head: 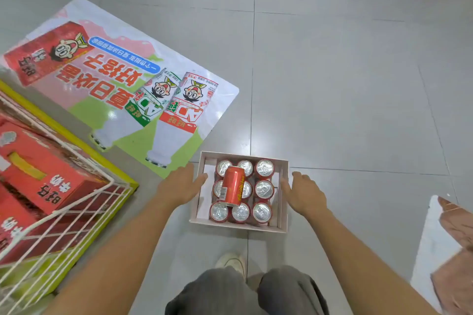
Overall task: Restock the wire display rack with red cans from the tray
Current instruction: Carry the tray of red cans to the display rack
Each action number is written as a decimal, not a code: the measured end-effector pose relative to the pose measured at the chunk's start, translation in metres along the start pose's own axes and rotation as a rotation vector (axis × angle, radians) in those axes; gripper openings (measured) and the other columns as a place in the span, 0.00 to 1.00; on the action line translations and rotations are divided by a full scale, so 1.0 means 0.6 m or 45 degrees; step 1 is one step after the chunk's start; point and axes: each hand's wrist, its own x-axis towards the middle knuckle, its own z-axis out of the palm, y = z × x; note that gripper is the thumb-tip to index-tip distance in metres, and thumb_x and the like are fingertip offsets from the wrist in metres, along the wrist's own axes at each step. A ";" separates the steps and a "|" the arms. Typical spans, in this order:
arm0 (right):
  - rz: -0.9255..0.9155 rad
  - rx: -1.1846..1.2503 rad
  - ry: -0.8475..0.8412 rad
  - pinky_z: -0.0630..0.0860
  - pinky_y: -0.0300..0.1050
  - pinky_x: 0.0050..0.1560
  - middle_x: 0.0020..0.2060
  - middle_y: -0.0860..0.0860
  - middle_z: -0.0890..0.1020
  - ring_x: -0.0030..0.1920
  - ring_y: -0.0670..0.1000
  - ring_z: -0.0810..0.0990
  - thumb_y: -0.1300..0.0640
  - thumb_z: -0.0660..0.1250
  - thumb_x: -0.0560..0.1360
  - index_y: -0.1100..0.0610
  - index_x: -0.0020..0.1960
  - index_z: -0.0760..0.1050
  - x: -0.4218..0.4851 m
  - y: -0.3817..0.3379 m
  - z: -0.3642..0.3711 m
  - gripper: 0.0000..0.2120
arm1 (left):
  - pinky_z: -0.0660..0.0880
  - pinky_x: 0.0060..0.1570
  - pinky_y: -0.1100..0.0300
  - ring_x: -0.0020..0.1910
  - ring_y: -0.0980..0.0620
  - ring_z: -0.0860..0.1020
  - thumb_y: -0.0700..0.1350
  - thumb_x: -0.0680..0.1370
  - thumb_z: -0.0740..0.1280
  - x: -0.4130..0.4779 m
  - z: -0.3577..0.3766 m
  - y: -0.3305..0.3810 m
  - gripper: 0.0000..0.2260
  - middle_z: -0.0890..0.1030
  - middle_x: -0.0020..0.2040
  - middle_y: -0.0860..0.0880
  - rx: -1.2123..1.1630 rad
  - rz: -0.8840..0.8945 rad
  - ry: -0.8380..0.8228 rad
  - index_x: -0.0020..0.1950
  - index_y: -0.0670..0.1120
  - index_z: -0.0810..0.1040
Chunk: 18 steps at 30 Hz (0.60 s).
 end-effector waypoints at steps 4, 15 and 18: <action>0.114 0.243 0.022 0.73 0.56 0.63 0.68 0.59 0.76 0.67 0.61 0.76 0.39 0.52 0.84 0.59 0.74 0.67 0.057 0.020 0.085 0.29 | 0.71 0.62 0.48 0.69 0.40 0.74 0.60 0.84 0.59 0.066 0.067 -0.030 0.27 0.76 0.70 0.40 -0.189 -0.087 0.089 0.72 0.40 0.71; 0.212 1.070 0.319 0.79 0.56 0.60 0.58 0.52 0.83 0.58 0.55 0.80 0.37 0.54 0.82 0.55 0.64 0.78 0.128 0.052 0.237 0.25 | 0.75 0.51 0.57 0.47 0.48 0.80 0.54 0.84 0.61 0.143 0.211 -0.044 0.13 0.82 0.47 0.49 -1.160 -0.179 0.366 0.45 0.51 0.79; 0.195 1.156 0.313 0.75 0.49 0.50 0.47 0.50 0.81 0.50 0.53 0.79 0.41 0.57 0.83 0.54 0.51 0.77 0.110 0.065 0.255 0.19 | 0.69 0.40 0.65 0.40 0.58 0.75 0.53 0.84 0.62 0.129 0.223 -0.045 0.14 0.78 0.41 0.56 -1.230 -0.164 0.402 0.40 0.53 0.76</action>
